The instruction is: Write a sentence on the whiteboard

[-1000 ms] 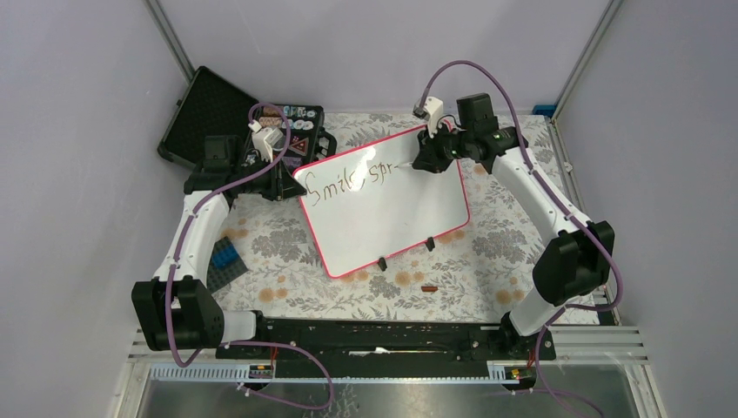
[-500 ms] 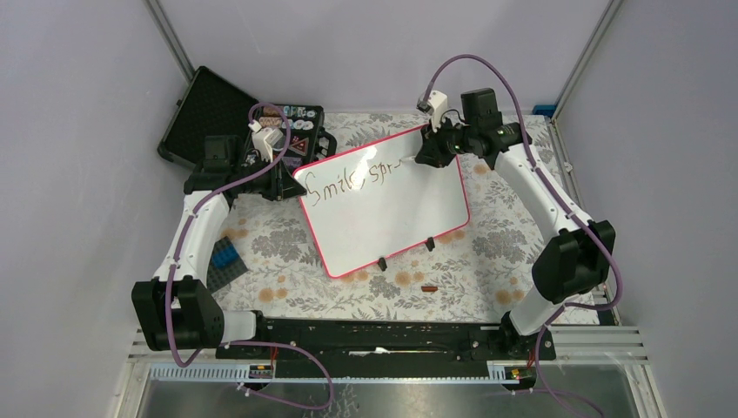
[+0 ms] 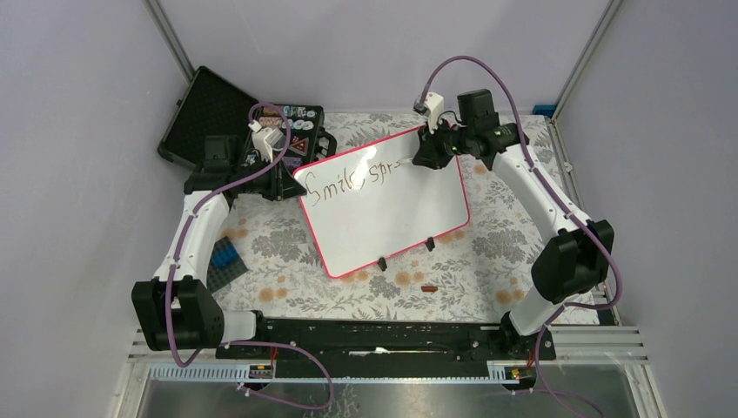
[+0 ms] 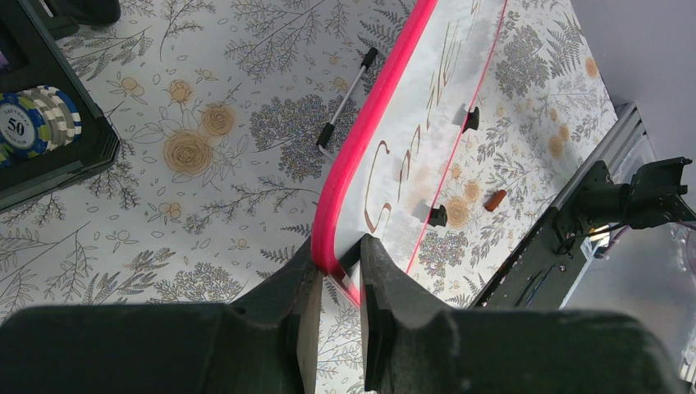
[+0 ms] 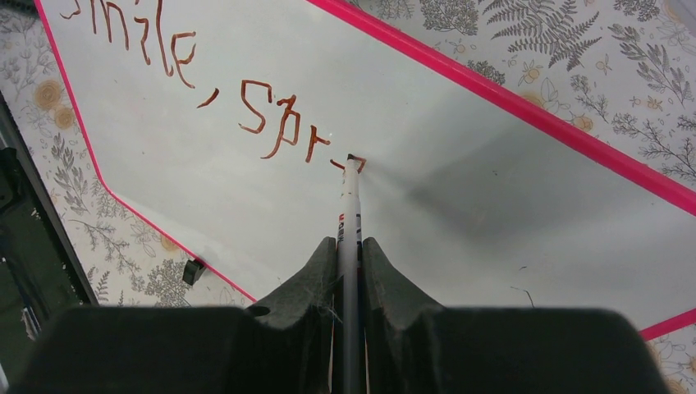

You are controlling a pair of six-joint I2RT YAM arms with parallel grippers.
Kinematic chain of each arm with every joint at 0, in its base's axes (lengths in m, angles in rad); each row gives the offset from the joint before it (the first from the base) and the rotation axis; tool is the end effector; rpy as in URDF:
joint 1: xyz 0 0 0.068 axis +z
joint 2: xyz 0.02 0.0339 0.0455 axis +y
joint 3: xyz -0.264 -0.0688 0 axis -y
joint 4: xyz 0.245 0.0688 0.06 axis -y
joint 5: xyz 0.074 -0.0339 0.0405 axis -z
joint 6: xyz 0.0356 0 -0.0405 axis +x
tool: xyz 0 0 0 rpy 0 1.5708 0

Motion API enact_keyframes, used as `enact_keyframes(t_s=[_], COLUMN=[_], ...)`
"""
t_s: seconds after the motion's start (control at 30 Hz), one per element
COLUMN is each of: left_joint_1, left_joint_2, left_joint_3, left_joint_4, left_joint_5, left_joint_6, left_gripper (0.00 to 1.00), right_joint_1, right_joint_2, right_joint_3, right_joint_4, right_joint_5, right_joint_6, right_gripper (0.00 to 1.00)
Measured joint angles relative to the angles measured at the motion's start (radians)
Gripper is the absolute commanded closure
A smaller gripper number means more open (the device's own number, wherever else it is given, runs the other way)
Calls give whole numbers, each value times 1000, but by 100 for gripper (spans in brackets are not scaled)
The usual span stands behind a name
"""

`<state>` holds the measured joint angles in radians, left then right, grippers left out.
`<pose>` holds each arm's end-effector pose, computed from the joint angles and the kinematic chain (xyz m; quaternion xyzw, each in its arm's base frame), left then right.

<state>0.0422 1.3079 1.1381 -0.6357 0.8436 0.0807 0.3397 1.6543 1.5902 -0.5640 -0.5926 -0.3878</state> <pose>0.2715 -0.0152 0.3157 0.1691 0.8433 -0.3582 0.3633 0.3461 0.1434 0.3599 -0.4271 0.7492 0.2496 0.4404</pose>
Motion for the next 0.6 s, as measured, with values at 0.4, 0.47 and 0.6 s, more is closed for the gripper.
enact_keyframes(t_s=[0.4,0.47,0.6], left_joint_1=[0,0,0], left_joint_2=[0,0,0], left_joint_3=[0,0,0], left_joint_4=[0,1,2], left_joint_5=[-1,-2,-3], left_joint_6=[0,0,0], left_gripper=[100,100,100], right_joint_1=[14,14,14], right_joint_2=[0,0,-1], right_joint_3=[-23,-38,-64], right_joint_4=[1,0,0], right_joint_5=[-2,-4,-15], right_joint_6=[0,0,0], right_gripper=[100,100,100])
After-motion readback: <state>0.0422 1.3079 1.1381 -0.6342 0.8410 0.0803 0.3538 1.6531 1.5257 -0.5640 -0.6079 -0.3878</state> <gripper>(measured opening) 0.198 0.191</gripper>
